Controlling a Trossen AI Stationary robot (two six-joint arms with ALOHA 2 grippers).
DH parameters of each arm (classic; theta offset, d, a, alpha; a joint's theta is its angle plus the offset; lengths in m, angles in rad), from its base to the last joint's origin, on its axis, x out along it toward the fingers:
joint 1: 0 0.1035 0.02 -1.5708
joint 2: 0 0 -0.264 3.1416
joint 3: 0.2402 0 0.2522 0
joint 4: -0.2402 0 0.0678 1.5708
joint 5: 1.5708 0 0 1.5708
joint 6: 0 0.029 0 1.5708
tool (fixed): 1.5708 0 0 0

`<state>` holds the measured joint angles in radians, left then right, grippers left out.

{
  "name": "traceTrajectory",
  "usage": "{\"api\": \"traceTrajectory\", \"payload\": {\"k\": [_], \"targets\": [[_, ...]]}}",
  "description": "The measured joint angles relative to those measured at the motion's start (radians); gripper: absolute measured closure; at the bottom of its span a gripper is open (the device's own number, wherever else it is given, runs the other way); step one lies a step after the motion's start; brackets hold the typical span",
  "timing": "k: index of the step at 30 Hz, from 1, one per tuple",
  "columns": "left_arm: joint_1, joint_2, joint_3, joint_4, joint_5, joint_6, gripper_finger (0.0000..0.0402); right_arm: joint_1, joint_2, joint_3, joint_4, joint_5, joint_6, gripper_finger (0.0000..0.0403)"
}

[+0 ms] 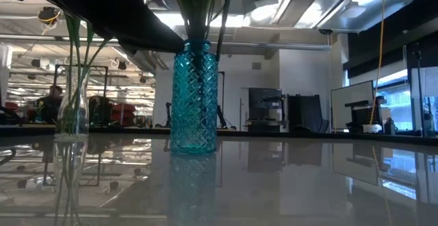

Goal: Sort flowers into vase by color
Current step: Put the violet flower into the transparent blue vase

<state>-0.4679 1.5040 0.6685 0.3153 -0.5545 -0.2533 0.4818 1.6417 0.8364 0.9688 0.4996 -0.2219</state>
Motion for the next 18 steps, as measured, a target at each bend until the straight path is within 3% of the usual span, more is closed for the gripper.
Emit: {"api": "traceTrajectory", "payload": {"k": [10,18], "targets": [[-0.002,-0.115,-0.001,-0.078,0.011,0.022,0.0337,0.036,-0.018,0.002,0.095,-0.005,-0.104,0.0387],[0.103,-0.097,-0.001,-0.122,0.184,-0.002,0.0276,0.035,0.016,0.003,0.137,-0.051,-0.232,0.0387]]}}
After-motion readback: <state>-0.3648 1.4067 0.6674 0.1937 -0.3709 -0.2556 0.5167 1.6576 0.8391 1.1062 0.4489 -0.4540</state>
